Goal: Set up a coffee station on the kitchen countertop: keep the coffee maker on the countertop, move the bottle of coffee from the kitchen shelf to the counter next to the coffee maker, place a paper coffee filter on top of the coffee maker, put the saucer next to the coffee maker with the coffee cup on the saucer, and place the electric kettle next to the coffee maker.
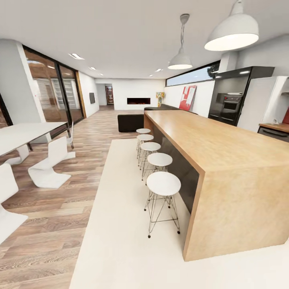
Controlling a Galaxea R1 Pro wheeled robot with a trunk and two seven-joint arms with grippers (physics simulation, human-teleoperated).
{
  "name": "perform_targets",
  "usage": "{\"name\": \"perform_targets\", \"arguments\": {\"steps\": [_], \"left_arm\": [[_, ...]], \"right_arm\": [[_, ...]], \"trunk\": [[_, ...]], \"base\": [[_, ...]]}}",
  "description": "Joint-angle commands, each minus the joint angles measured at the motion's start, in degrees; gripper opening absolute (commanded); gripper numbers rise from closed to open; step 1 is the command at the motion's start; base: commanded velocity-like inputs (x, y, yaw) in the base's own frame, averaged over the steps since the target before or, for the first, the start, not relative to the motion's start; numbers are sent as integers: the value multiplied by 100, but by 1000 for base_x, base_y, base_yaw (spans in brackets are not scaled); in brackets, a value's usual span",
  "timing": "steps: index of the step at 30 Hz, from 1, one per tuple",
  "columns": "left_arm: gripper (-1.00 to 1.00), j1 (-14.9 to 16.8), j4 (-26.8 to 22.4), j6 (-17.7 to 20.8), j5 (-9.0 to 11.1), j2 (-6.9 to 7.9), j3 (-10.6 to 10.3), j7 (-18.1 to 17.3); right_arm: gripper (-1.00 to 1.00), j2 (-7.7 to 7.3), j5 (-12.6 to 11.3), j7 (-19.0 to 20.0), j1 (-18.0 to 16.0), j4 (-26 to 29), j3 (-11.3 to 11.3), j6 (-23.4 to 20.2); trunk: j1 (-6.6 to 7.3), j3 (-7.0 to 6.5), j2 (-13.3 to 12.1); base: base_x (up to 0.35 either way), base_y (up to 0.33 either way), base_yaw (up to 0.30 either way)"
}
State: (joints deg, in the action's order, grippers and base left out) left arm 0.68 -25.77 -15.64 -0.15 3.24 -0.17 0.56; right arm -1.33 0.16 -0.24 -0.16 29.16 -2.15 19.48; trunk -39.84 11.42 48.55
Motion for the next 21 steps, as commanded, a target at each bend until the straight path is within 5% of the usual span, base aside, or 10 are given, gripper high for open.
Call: {"name": "perform_targets", "arguments": {"steps": [1, 21], "left_arm": [[100, 3, 2, -18, -2, 1, -2, 6], [100, 3, 2, -18, -2, 1, -6, 6]], "right_arm": [[100, 1, 2, -2, -2, 1, -5, 12], [100, 1, 2, -2, -2, 1, -5, 12]], "trunk": [[22, -11, -36], [461, -370, -838]], "base": [[0, 0, -267], [0, 0, -267]]}}
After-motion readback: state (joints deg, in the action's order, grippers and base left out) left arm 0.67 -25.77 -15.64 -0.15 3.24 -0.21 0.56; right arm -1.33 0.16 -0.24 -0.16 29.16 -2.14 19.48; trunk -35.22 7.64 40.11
